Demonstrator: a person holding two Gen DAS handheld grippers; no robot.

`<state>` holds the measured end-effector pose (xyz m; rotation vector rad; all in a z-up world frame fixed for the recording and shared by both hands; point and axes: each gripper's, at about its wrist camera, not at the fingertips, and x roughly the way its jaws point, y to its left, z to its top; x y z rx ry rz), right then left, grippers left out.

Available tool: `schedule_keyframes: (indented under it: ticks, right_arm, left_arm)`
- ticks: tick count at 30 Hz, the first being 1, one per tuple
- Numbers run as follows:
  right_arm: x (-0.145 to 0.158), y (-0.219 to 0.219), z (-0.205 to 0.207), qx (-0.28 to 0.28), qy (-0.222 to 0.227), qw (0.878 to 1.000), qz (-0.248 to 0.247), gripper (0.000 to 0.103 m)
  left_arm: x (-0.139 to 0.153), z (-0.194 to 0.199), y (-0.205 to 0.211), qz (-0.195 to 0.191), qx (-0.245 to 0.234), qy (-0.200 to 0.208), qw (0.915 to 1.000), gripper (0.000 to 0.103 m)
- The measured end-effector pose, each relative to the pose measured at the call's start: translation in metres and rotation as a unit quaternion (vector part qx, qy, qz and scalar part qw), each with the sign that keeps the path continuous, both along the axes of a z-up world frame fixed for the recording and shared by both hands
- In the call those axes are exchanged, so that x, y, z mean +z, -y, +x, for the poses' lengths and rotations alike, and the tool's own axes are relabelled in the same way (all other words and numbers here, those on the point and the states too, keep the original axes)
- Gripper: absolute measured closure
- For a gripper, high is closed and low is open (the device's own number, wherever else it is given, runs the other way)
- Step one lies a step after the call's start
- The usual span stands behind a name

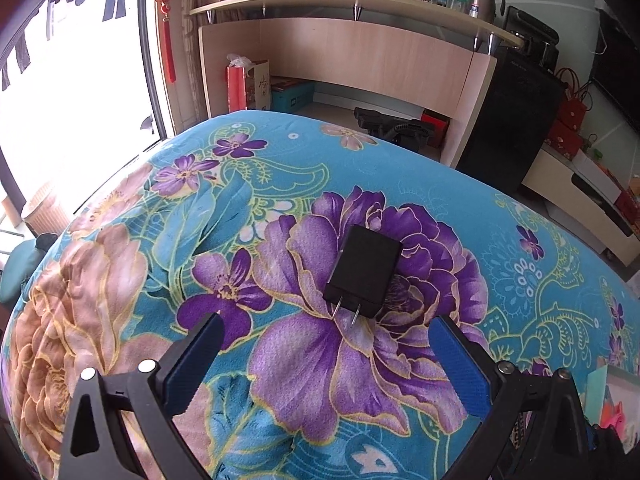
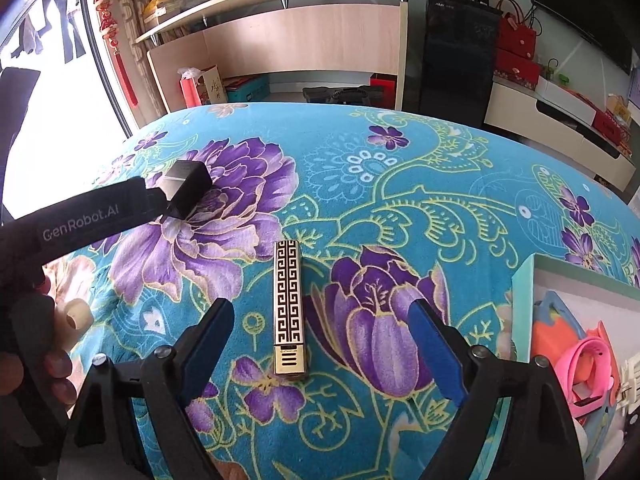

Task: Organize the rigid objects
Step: 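Close the left tool on the black charger plug while the right tool grasps the gold lighter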

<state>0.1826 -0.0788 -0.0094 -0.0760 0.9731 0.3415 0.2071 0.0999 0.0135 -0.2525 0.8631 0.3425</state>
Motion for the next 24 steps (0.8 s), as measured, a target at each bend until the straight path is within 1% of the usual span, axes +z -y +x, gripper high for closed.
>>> schedule_keyframes:
  ticks: [2,6,7,9,11,12,13,15,17,18,19,20,22,23,24]
  right_arm:
    - [-0.003,-0.003,0.002,0.004,-0.001,1.000,-0.006,0.021]
    - [-0.007,-0.007,0.008,0.007,-0.004,1.000,-0.010,0.023]
    - [-0.007,-0.008,0.009,0.008,-0.004,1.000,-0.011,0.028]
    - [-0.008,-0.009,0.012,0.008,-0.005,1.000,-0.014,0.034]
    - [-0.009,-0.009,0.013,0.009,-0.005,1.000,-0.015,0.035]
    - [-0.008,-0.008,0.014,0.008,-0.004,1.000,-0.015,0.037]
    - [-0.008,-0.008,0.015,0.007,-0.004,1.000,-0.015,0.044]
    - [-0.008,-0.007,0.016,0.005,-0.008,1.000,-0.012,0.053]
    - [-0.008,-0.007,0.015,0.008,-0.012,1.000,-0.004,0.058]
    - [-0.008,-0.007,0.015,0.011,-0.012,1.000,-0.003,0.062]
    - [-0.007,-0.009,0.015,0.014,-0.011,1.000,-0.002,0.068]
    - [-0.007,-0.010,0.014,0.018,-0.011,1.000,-0.001,0.072]
    - [-0.007,-0.014,0.013,0.027,-0.014,1.000,0.001,0.083]
    - [-0.008,-0.015,0.013,0.029,-0.015,0.999,0.002,0.085]
    - [-0.008,-0.015,0.012,0.031,-0.016,0.999,0.002,0.087]
  left_arm:
    - [-0.002,0.003,-0.001,0.008,-0.003,0.007,0.9999,0.000]
    - [-0.007,0.013,-0.003,0.013,-0.020,0.016,0.9996,0.000]
    - [-0.008,0.016,-0.003,0.018,-0.024,0.016,0.9994,0.003]
    - [-0.009,0.020,-0.002,0.029,-0.032,0.020,0.9989,0.007]
    - [-0.011,0.023,-0.001,0.036,-0.037,0.021,0.9984,0.010]
    - [-0.012,0.024,-0.002,0.035,-0.037,0.021,0.9985,0.012]
    - [-0.014,0.025,-0.002,0.031,-0.039,0.021,0.9985,0.014]
    - [-0.017,0.027,-0.001,0.023,-0.048,0.025,0.9983,0.015]
    - [-0.021,0.030,0.002,0.024,-0.056,0.022,0.9979,0.017]
    - [-0.024,0.032,0.003,0.024,-0.059,0.017,0.9978,0.021]
    - [-0.025,0.033,0.004,0.024,-0.062,0.014,0.9977,0.028]
    - [-0.027,0.034,0.005,0.020,-0.066,0.014,0.9975,0.031]
    - [-0.029,0.036,0.006,0.012,-0.072,0.012,0.9972,0.039]
    - [-0.030,0.037,0.006,0.012,-0.073,0.012,0.9972,0.043]
    - [-0.030,0.037,0.007,0.013,-0.073,0.012,0.9972,0.051]
